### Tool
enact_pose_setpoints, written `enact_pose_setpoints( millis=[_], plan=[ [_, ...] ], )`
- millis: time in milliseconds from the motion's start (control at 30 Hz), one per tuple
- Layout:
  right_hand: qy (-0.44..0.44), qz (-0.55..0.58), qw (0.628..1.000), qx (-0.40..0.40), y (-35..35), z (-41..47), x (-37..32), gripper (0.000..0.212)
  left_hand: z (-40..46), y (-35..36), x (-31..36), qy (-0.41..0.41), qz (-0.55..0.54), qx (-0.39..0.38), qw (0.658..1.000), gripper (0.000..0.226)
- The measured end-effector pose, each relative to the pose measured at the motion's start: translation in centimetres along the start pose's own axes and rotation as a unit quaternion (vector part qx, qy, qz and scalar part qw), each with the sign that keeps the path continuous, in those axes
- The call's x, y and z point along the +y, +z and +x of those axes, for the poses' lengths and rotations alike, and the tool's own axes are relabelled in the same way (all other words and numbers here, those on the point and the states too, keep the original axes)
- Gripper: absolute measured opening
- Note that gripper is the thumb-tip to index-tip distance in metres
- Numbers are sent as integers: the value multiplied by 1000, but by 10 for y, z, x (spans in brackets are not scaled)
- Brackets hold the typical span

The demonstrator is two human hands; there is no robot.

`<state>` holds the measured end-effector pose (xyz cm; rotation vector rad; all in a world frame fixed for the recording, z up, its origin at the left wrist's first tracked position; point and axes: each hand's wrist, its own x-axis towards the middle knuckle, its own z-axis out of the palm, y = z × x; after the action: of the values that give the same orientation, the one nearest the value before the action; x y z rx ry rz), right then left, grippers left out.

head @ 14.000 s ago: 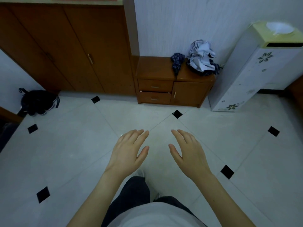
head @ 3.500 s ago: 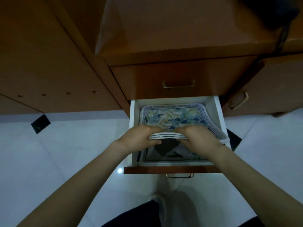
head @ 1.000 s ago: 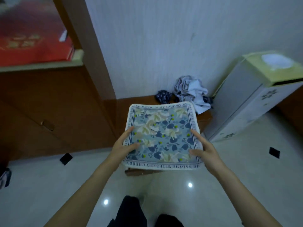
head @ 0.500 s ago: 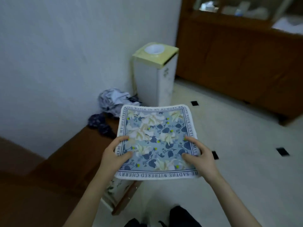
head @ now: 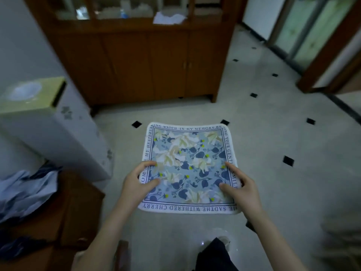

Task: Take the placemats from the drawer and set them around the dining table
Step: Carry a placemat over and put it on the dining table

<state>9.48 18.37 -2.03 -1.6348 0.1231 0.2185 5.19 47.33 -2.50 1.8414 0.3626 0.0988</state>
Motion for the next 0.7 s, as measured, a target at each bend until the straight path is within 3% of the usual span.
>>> enact_pose_setpoints(
  millis=[233,433,700],
  plan=[
    [-1,18,986,165,-147,21,0,60,66,164,66,58,33,-125,990,44],
    [21,40,954,296,-271,15,11,61,95,319,114,96,42,-256,961,45],
    [44,74,901,425,-358,9,26,61,120,459,161,129,73,-383,912,43]
  ],
)
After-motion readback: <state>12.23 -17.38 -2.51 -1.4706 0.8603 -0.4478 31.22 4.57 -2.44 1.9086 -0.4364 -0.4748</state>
